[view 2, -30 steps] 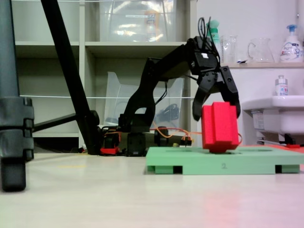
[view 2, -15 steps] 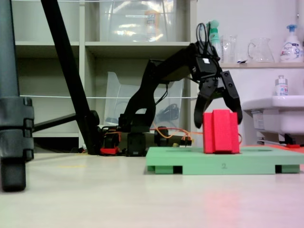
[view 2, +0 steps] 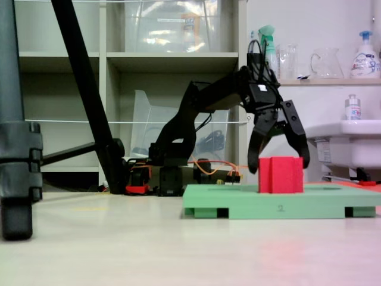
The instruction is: Put the cross columnar block into the corresponding hole
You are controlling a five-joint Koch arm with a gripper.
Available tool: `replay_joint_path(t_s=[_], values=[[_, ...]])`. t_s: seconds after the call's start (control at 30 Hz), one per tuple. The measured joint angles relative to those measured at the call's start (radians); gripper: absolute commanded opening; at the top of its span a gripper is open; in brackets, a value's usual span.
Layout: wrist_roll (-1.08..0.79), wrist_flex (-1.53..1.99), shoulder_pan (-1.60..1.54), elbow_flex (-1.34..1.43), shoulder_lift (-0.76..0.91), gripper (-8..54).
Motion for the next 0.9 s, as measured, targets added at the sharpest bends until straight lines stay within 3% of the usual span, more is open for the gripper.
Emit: replay_joint_path(t_s=[0.07,0.3,0.5,0.6,0.7,0.77,0.83,0.9], values=[[0.009,0.000,-0.002,0.003,-0.002,52.0],[-0.031,0.110,-0.002,0.003,0.169,51.9],[-0.433,0.235,0.103,0.002,0.534,51.9],[-0.765,0.285,0.221,0.002,0.657,51.9],[-0.874,0.310,0.296,0.005,0.715,51.9],[-0.954,0.301,0.339,0.176,0.790,51.5],[-1.072,0.198,0.423,0.549,0.954,47.2],[-1.166,-0.015,0.482,0.813,1.092,47.1]])
